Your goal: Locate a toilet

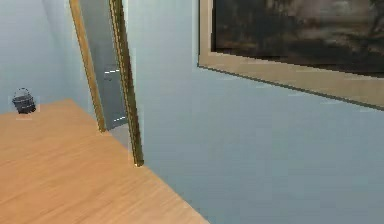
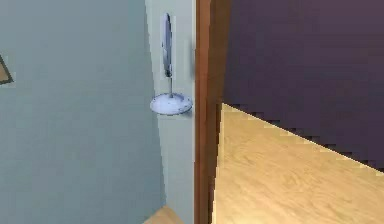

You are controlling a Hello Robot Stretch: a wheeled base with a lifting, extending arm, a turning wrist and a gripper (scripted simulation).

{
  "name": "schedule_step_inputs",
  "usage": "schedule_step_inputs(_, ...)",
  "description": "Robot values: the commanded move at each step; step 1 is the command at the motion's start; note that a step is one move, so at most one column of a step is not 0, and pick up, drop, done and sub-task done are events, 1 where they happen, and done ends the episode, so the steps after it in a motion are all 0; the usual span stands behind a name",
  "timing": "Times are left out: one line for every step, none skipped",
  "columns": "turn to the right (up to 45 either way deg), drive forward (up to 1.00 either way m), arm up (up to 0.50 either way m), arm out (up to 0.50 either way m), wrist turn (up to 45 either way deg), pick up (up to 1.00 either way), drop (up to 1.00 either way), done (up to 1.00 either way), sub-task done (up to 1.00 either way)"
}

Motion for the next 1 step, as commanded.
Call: schedule_step_inputs(45.0,0.00,0.00,0.00,0.0,0.00,0.00,0.00,0.00)
